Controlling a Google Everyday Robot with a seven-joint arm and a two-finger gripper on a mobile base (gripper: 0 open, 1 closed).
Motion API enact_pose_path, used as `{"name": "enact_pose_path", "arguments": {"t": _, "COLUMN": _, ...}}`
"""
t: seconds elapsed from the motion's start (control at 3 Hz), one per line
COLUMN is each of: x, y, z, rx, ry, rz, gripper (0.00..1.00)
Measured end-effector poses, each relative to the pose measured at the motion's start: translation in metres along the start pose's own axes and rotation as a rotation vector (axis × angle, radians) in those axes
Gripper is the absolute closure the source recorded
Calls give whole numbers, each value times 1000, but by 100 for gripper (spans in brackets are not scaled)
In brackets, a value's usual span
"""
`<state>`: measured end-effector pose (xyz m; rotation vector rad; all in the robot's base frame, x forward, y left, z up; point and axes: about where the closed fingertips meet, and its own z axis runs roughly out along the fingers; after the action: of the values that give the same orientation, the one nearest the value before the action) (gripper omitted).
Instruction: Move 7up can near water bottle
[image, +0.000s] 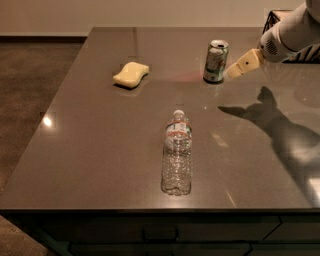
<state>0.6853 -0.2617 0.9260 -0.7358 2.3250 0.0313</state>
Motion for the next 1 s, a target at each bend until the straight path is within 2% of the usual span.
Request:
{"name": "enact_pose_path", "arguments": {"t": 0.33, "x": -20, "y": -5, "z": 27, "rx": -19, "ry": -49, "rz": 51, "gripper": 0}}
{"name": "enact_pose_path", "arguments": {"t": 1.0, "x": -54, "y": -1, "z": 69, "rx": -73, "ry": -116, "rz": 112, "gripper": 0}}
